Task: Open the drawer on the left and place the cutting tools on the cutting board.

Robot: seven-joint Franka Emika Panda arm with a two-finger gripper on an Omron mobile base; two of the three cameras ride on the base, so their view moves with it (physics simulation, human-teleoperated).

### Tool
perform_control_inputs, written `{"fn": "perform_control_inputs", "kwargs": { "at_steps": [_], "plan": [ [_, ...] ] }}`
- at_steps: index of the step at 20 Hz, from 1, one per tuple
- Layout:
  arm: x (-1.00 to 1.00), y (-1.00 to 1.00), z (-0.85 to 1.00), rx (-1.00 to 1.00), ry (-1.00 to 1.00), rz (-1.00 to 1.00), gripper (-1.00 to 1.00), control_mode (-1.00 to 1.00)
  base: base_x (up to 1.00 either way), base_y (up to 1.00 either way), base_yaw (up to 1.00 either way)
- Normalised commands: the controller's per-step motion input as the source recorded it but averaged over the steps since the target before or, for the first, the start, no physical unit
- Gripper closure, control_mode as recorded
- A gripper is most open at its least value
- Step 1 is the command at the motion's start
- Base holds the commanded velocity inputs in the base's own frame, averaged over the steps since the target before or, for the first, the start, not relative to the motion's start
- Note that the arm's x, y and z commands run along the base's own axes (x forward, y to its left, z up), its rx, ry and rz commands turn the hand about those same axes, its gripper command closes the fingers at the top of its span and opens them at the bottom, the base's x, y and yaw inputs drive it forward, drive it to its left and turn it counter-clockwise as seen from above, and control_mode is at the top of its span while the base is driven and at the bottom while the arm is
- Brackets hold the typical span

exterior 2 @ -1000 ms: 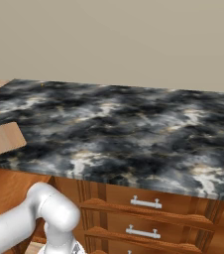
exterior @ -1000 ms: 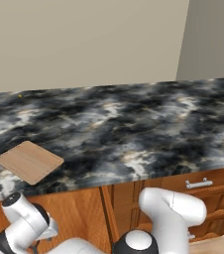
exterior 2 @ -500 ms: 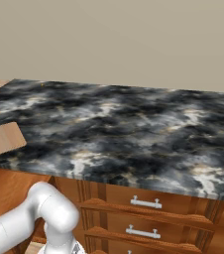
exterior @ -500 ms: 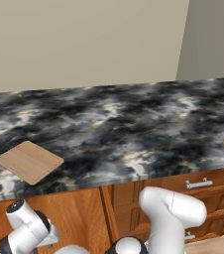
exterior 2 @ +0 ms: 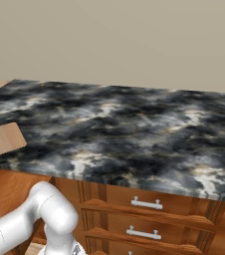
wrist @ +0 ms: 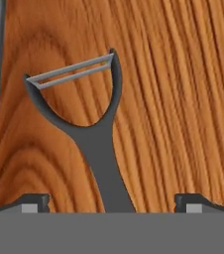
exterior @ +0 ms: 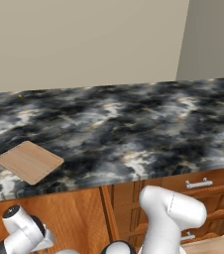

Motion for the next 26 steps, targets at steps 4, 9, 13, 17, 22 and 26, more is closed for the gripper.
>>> {"fn": "perform_control_inputs", "kwargs": {
  "at_steps": [4, 9, 13, 17, 22, 26],
  "plan": [
    [0.01, 0.22, -0.21, 0.00, 0.04, 0.02, -1.00, -1.00, 0.00, 0.00, 0.00],
    [0.00, 0.04, -0.21, 0.00, 0.03, 0.00, -1.00, -1.00, 0.00, 0.00, 0.00],
    [-0.14, -0.01, -0.11, -0.01, 0.00, 0.00, -1.00, -1.00, 0.00, 0.00, 0.00],
    [-0.16, -0.03, -0.21, -0.02, 0.00, 0.00, -1.00, -1.00, 0.00, 0.00, 0.00],
    [-0.06, 0.00, -0.32, -0.01, 0.00, 0.00, 1.00, -1.00, 0.00, 0.00, 0.00],
    [-0.01, 0.00, -0.28, 0.00, 0.00, 0.00, 1.00, -1.00, 0.00, 0.00, 0.00]
  ]
}}
